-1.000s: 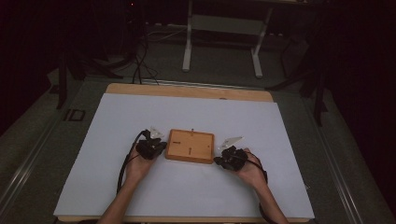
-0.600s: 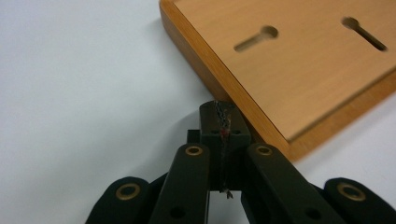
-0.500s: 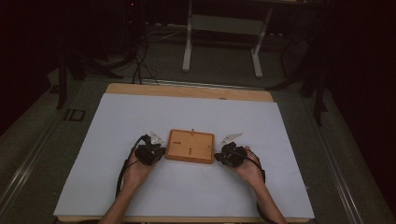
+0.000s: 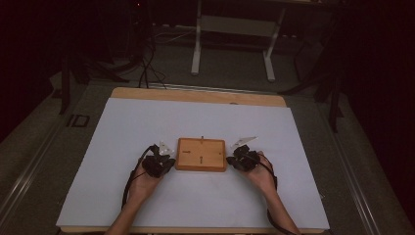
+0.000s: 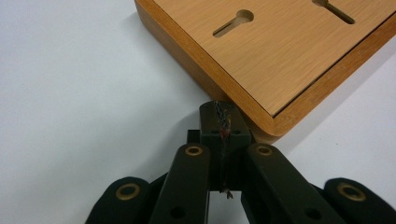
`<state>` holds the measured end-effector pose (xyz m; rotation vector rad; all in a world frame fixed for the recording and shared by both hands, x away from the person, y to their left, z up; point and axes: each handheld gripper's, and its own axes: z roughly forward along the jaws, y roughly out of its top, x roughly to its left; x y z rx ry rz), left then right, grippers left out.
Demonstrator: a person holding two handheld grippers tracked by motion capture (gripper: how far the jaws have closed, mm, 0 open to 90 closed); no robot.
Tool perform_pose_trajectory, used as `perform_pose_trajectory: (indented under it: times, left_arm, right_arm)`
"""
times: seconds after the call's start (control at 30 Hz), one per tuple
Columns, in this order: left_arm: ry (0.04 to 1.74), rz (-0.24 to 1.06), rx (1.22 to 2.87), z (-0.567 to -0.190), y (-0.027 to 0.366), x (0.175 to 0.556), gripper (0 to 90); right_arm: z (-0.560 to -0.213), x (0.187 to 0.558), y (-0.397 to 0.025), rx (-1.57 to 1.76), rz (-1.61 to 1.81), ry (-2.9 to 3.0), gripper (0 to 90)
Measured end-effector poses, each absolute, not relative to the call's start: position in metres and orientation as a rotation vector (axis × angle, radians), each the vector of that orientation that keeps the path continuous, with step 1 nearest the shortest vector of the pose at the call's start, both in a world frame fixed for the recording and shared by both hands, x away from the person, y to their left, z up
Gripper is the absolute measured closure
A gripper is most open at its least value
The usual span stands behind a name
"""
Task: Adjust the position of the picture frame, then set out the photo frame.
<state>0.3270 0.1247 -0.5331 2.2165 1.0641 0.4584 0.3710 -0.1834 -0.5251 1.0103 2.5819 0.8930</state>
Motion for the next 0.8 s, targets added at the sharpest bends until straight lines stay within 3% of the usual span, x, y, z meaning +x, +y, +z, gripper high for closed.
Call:
perform_pose_trajectory:
  times: [0.3, 0.8]
  left_arm:
    - [1.068, 0.452, 2.196, -0.534, 0.127, 0.332, 87.3]
    - [1.079, 0.436, 2.105, -0.530, 0.136, 0.332, 67.6]
  right_arm:
    - [-0.525, 0.371, -0.185, 1.011, 0.879, 2.560, 86.7]
    - [-0.506, 0.375, -0.185, 0.966, 0.939, 2.504, 81.6]
